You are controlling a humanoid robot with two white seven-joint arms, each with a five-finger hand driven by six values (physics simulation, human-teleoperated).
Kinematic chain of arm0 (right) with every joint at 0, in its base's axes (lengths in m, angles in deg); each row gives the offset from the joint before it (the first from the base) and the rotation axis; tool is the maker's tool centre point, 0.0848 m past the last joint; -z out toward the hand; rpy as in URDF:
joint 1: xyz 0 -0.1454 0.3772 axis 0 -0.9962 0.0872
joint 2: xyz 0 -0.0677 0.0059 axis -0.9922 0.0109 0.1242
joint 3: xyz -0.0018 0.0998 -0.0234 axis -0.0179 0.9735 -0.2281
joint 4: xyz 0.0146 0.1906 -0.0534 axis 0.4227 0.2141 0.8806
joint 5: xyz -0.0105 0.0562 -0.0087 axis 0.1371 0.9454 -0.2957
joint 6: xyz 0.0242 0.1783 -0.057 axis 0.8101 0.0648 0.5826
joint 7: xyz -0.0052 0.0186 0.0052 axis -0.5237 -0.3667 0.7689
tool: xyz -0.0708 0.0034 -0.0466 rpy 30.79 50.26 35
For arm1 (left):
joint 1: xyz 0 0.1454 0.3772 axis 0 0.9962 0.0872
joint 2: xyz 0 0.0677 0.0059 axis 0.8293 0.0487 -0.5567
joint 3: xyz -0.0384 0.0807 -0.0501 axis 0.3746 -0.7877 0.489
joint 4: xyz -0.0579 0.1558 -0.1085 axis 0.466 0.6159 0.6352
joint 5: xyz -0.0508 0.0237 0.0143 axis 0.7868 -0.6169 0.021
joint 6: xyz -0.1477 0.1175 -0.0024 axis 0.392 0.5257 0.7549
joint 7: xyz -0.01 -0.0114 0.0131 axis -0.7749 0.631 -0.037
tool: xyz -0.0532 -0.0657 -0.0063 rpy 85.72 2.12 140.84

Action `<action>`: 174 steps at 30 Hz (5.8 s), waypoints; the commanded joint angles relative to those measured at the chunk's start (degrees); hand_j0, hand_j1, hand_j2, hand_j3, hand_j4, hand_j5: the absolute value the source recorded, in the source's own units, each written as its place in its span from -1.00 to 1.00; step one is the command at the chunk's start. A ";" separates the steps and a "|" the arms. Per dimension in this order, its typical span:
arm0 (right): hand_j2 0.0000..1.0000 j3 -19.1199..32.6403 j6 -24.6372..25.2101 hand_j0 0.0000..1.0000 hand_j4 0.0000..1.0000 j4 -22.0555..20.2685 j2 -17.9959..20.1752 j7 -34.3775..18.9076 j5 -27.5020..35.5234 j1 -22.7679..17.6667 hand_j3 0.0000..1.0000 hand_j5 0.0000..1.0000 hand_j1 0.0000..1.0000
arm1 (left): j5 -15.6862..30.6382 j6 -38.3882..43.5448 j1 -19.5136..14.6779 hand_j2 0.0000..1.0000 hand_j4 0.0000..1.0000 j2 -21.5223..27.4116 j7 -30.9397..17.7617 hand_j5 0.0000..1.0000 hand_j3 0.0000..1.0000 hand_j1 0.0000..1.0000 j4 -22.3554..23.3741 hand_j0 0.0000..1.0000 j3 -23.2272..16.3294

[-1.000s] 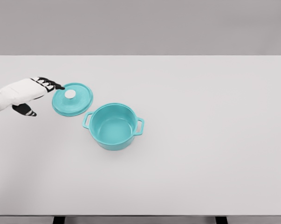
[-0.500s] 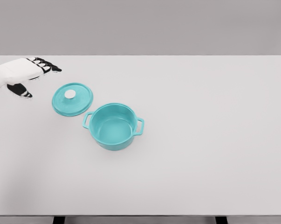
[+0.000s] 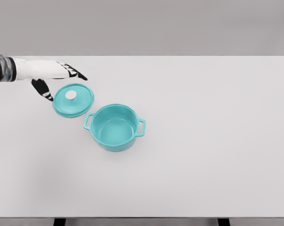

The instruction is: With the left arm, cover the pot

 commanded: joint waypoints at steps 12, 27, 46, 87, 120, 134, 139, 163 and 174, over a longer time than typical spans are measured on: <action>1.00 -0.01 -0.01 1.00 1.00 0.00 0.01 -0.07 0.02 0.00 1.00 1.00 1.00 | -3.66 3.36 -0.18 1.00 1.00 -5.18 -0.05 1.00 1.00 1.00 5.82 1.00 -1.51; 1.00 -0.01 -0.01 1.00 1.00 0.00 0.01 0.02 0.02 0.00 1.00 1.00 1.00 | -3.92 3.10 -0.09 0.47 0.47 -5.44 -2.16 0.47 0.47 0.47 5.73 0.47 -1.77; 1.00 -0.01 -0.01 1.00 1.00 0.00 0.01 -0.07 0.02 0.00 1.00 1.00 1.00 | -3.92 2.92 0.61 0.51 0.51 -6.32 -2.42 0.51 0.51 0.51 5.56 0.51 -2.04; 1.00 -0.01 -0.01 1.00 1.00 0.00 0.01 -0.07 0.02 0.00 1.00 1.00 1.00 | -6.65 4.77 0.62 0.11 0.11 -7.81 -2.24 0.11 0.11 0.11 7.23 0.11 -2.65; 1.00 -0.01 -0.01 1.00 1.00 0.00 0.01 -0.07 0.02 0.00 1.00 1.00 1.00 | -0.15 -1.76 -2.99 0.05 0.05 -0.87 -6.48 0.05 0.05 0.05 -2.96 0.05 -2.65; 1.00 -0.01 -0.01 1.00 1.00 0.00 0.01 0.02 0.02 0.00 1.00 1.00 1.00 | 6.80 -1.76 -5.80 0.05 0.05 1.50 -6.48 0.05 0.05 0.05 -13.42 0.05 -2.56; 1.00 -0.01 -0.01 1.00 1.00 0.00 0.01 0.02 0.02 0.00 1.00 1.00 1.00 | 7.68 -1.76 -6.33 0.06 0.06 2.12 -6.48 0.06 0.06 0.06 -18.61 0.06 -2.56; 1.00 -0.01 -0.01 1.00 1.00 0.00 0.01 0.02 0.02 0.00 1.00 1.00 1.00 | 8.73 -1.76 -5.10 0.08 0.08 1.06 -6.48 0.08 0.08 0.08 -27.14 0.08 -6.43; 1.00 -0.01 -0.01 1.00 1.00 0.00 0.01 0.02 0.02 0.00 1.00 1.00 1.00 | 7.41 -1.76 -4.31 0.11 0.11 0.19 -6.48 0.11 0.11 0.11 -27.05 0.11 -6.52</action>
